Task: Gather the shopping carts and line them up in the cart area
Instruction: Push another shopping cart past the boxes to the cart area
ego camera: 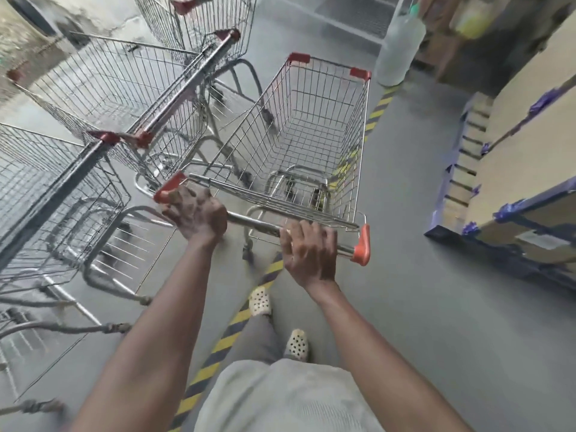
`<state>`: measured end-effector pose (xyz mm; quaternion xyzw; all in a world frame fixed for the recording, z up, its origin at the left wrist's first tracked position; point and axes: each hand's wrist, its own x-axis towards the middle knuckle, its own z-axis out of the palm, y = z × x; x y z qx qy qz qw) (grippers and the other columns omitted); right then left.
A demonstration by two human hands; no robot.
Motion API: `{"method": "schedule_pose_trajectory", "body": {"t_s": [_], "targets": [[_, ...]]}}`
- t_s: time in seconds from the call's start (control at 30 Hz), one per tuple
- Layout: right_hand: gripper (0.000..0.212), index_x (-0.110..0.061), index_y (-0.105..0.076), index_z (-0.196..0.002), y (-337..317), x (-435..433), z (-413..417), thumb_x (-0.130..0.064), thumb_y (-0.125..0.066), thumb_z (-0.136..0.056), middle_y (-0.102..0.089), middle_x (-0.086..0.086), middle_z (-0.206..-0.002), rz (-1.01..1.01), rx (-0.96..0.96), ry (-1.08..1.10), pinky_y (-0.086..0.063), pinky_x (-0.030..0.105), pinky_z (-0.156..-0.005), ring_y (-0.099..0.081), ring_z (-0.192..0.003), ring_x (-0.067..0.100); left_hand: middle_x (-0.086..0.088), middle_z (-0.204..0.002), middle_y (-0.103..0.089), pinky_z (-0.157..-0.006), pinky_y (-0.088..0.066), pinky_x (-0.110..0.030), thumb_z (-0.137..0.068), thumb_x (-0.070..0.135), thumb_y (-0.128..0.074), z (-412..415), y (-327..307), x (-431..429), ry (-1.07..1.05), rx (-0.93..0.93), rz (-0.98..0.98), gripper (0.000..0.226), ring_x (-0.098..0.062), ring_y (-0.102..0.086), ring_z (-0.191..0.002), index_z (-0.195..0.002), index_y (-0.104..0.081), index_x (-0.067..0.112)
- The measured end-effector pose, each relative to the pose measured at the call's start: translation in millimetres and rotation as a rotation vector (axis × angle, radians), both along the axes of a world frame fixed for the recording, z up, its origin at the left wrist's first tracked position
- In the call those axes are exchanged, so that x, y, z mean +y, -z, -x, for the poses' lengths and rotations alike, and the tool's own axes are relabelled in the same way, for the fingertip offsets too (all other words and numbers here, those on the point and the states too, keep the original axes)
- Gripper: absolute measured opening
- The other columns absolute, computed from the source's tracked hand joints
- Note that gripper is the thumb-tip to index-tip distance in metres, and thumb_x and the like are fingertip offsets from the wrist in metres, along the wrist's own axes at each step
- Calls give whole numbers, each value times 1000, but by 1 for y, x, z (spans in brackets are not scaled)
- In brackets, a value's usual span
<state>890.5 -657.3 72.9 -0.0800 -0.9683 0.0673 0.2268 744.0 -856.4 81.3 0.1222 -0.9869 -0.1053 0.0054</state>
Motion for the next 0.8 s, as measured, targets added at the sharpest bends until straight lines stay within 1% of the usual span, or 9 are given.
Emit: {"method": "schedule_pose_trajectory", "body": {"t_s": [0.13,0.2,0.27,0.37,0.5,0.57,0.67,0.73,0.8], "targets": [[32,-16,-66,-96,3,14,49,-39,-46,-105,-63,3,-93,-47,51,42,-40,44,-82,-55,-85,26,-10,-119,-52,-109,-26,-54,-84,35,-46,61,2,20,63,75,-59,27,-30,-42,-121,-90,-67,20],[29,-17,-65,-96,4,24,75,-39,-46,-105,-62,1,-92,-73,89,70,-42,44,-85,-55,-85,25,-9,-118,-53,-108,-30,-54,-83,37,-46,91,4,32,103,112,-106,32,-29,-44,-118,-93,-70,19],[28,-18,-65,-96,6,35,99,-38,-48,-103,-61,0,-92,-94,108,85,-42,45,-88,-54,-87,24,-10,-121,-53,-106,-31,-49,-82,41,-42,116,3,48,164,148,-148,38,-29,-44,-120,-94,-69,17],[27,-18,-68,-95,6,53,136,-37,-50,-102,-63,-1,-92,-112,101,120,-39,44,-89,-55,-88,23,-10,-119,-51,-103,-29,-44,-82,46,-38,157,2,69,228,132,-217,44,-29,-40,-120,-92,-66,14],[25,-20,-69,-95,7,81,186,-38,-52,-101,-63,-1,-92,-114,72,207,-40,45,-90,-58,-88,25,-12,-119,-51,-101,-36,-47,-87,47,-39,211,5,99,313,102,-238,39,-29,-40,-119,-83,-63,16],[26,-20,-69,-95,6,97,209,-39,-52,-102,-63,0,-94,-119,66,237,-40,45,-92,-57,-90,25,-12,-114,-51,-101,-38,-49,-86,47,-35,236,1,114,356,94,-249,43,-29,-41,-115,-79,-61,14],[28,-23,-67,-96,3,118,241,-40,-47,-103,-63,-1,-97,-82,74,296,-39,46,-94,-56,-93,24,-11,-105,-51,-96,-42,-49,-85,50,-27,269,-1,137,423,70,-217,50,-30,-43,-108,-79,-60,13],[27,-24,-66,-96,0,134,264,-39,-45,-102,-62,-2,-97,-45,79,330,-38,46,-94,-56,-93,24,-11,-102,-51,-95,-43,-49,-86,51,-26,292,-1,155,446,64,-211,47,-29,-43,-104,-77,-55,15],[28,-24,-65,-95,0,152,285,-40,-43,-101,-61,-2,-97,-21,76,343,-36,45,-95,-56,-94,24,-9,-101,-53,-94,-45,-53,-87,53,-28,313,4,174,442,53,-221,43,-28,-45,-104,-75,-50,18]]}}
